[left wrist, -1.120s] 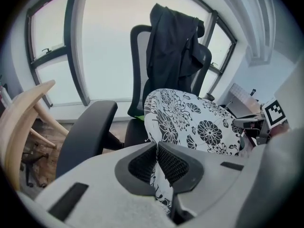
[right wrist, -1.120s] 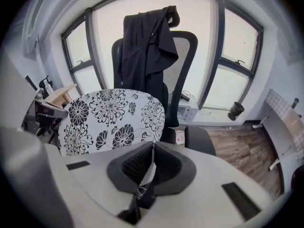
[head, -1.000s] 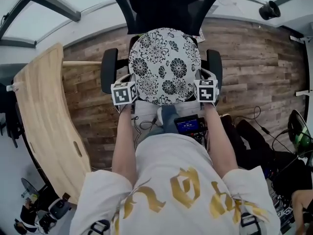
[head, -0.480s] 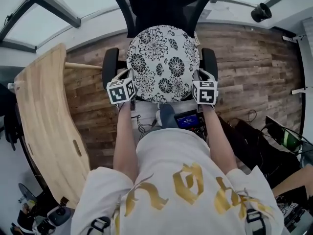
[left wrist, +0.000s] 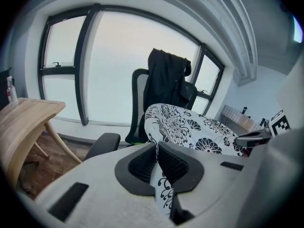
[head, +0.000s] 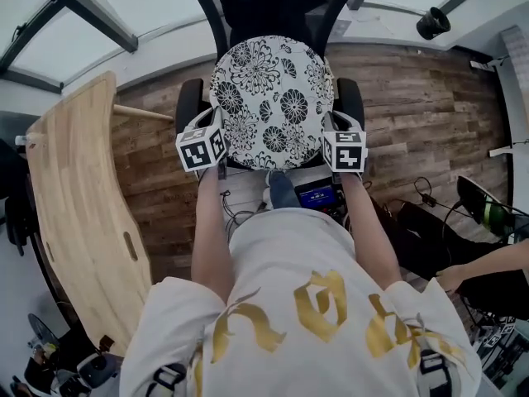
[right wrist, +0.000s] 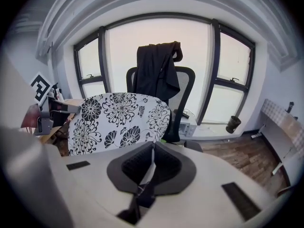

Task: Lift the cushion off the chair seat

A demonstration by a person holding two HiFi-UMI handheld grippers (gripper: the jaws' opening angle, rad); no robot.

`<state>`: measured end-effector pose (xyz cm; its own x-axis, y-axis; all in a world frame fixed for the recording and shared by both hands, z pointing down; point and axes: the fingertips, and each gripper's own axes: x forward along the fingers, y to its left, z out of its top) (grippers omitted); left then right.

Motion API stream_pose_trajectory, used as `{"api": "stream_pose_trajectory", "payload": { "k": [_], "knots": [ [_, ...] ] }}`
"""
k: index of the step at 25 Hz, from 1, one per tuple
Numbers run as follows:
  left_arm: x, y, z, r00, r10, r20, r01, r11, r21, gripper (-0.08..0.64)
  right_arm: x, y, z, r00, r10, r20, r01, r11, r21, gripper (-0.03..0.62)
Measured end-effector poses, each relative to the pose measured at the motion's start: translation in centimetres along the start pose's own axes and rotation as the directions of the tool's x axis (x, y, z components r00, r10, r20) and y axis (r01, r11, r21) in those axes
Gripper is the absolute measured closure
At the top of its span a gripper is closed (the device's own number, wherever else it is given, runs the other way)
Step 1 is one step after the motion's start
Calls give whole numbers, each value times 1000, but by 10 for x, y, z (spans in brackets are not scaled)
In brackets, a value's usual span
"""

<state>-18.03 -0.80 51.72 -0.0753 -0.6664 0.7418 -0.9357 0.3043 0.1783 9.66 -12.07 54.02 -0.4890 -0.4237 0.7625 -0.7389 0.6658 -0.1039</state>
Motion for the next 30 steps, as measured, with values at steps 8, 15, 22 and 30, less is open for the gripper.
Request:
{"api": "stream_pose_trajectory", "payload": {
  "k": [8, 15, 22, 30],
  "knots": [
    [-7, -4, 10, 999, -30, 42, 32, 999, -37, 543, -13, 0, 4, 1000, -21, 19, 21, 1000, -2, 574],
    [-17, -8, 18, 997, 0, 74, 0, 1000, -12, 543, -23, -5, 5, 999, -20, 47, 19, 999, 26, 574],
    [-21, -6, 18, 997, 23, 68, -23, 1000, 2, 543, -30, -4, 7, 998, -22, 65, 20, 999, 30, 574],
    [-21, -6, 22, 997, 39, 70, -39, 999, 5, 543, -28, -13, 5, 998, -38, 55, 35, 999, 42, 574]
  ]
}}
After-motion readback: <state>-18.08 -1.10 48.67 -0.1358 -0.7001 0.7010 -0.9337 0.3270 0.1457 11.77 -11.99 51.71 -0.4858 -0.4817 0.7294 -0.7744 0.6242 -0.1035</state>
